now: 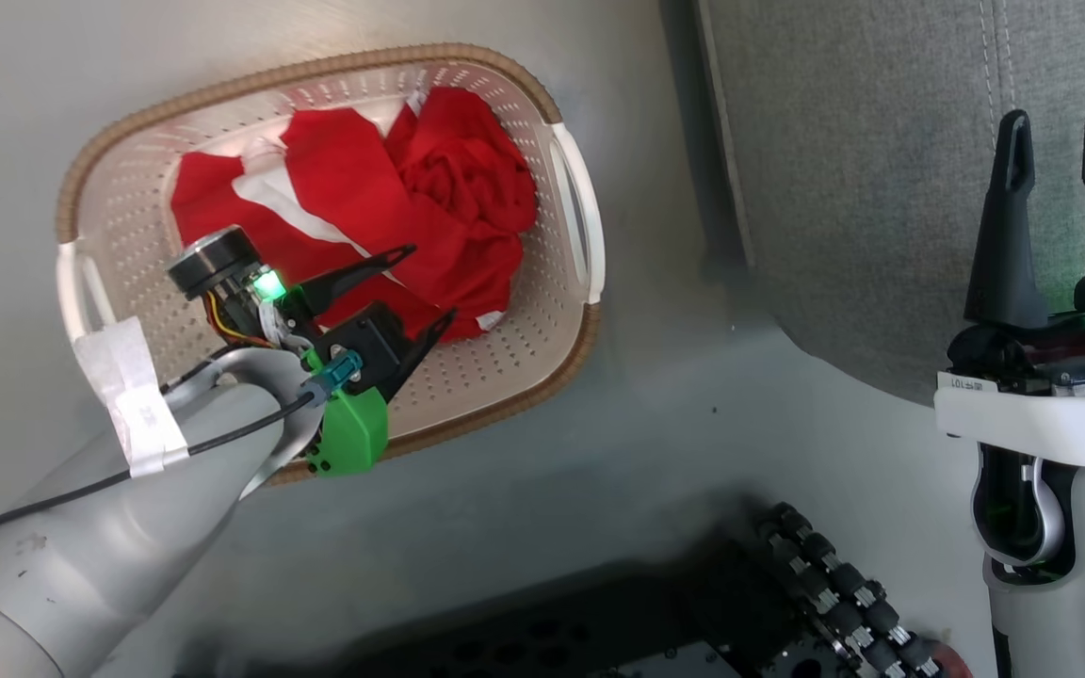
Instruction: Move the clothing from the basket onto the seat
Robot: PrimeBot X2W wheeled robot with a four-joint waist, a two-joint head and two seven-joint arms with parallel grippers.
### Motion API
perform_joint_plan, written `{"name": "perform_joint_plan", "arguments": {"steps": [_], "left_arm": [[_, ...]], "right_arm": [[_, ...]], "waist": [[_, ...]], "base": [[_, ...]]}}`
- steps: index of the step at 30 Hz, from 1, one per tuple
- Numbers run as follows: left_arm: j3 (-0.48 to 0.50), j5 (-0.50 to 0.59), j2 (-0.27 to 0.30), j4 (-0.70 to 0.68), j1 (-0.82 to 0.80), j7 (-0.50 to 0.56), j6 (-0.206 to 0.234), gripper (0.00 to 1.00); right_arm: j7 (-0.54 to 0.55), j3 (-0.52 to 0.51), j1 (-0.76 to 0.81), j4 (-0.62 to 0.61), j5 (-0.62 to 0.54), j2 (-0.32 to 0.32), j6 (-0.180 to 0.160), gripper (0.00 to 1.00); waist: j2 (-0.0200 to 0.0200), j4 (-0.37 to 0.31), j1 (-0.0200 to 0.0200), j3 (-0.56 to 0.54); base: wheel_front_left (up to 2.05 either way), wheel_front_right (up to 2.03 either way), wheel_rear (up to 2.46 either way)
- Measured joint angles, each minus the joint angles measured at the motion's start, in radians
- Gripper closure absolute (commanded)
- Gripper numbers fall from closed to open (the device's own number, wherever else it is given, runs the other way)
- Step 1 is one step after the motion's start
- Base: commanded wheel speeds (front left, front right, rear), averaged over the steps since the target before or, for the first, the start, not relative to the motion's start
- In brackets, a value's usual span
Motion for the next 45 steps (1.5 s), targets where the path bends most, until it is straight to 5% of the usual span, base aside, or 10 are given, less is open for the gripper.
{"name": "perform_joint_plan", "arguments": {"steps": [12, 28, 42, 43, 44, 45], "left_arm": [[-0.005, 0.100, 0.008, 0.079, -0.063, 0.000, 0.000, 0.00], [0.045, 0.229, -0.056, 0.123, -0.083, 0.000, 0.041, 0.00], [0.036, 0.280, -0.092, 0.200, -0.105, 0.000, 0.023, 0.00], [0.031, 0.288, -0.093, 0.208, -0.105, 0.000, 0.021, 0.29], [0.030, 0.290, -0.094, 0.214, -0.106, 0.000, 0.017, 1.00], [0.028, 0.291, -0.095, 0.218, -0.107, 0.000, 0.016, 1.00]], "right_arm": [[0.000, -0.003, -0.010, -0.069, 0.000, 0.000, 0.000, 0.00], [0.000, -0.017, -0.003, -0.198, -0.008, 0.000, 0.000, 0.00], [0.000, -0.034, 0.019, -0.236, -0.010, 0.001, 0.000, 0.00], [0.000, -0.034, 0.021, -0.239, -0.010, 0.000, 0.000, 0.00], [0.000, -0.032, 0.022, -0.241, -0.010, 0.000, 0.000, 0.00], [0.000, -0.030, 0.024, -0.242, -0.010, 0.001, 0.000, 0.00]], "waist": [[0.0000, -0.030, -0.0001, 0.089], [0.0000, 0.015, -0.0001, 0.124], [0.0000, 0.024, -0.0001, 0.133], [0.0000, 0.024, -0.0001, 0.133], [0.0000, 0.024, -0.0001, 0.133], [0.0000, 0.023, -0.0001, 0.133]], "base": [[0.00, 0.00, 0.00], [0.00, 0.00, 0.00], [0.00, 0.00, 0.00], [0.00, 0.00, 0.00], [0.00, 0.00, 0.00], [0.00, 0.00, 0.00]]}}
